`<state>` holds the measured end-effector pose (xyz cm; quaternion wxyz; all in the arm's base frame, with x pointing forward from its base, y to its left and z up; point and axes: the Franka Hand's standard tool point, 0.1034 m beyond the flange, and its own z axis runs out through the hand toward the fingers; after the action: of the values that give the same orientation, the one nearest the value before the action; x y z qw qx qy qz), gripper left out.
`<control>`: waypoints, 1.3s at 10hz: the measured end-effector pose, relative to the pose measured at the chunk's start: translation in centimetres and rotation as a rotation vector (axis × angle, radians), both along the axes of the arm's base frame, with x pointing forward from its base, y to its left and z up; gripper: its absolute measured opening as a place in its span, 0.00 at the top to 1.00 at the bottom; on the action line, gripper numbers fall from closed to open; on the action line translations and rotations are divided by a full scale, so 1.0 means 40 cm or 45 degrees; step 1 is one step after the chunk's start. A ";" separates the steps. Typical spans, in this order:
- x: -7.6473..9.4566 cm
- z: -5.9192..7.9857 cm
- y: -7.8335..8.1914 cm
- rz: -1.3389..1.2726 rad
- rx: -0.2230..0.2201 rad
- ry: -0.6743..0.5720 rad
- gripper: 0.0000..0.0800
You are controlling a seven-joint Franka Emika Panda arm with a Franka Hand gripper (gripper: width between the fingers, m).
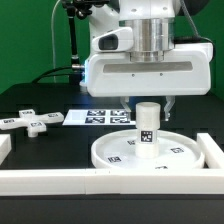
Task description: Assemble round table
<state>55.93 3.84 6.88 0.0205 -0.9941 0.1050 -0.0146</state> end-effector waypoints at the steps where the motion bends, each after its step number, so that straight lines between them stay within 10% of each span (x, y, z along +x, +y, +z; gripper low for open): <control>1: 0.001 0.000 0.000 -0.042 -0.001 -0.001 0.49; 13: 0.003 0.003 -0.002 -1.340 0.175 0.029 0.49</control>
Offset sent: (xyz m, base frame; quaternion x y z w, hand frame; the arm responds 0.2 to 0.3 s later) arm 0.0000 0.0000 0.0000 0.0000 0.0000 0.1296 0.9916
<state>56.07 3.78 7.01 0.0743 -0.8034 0.5908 -0.0053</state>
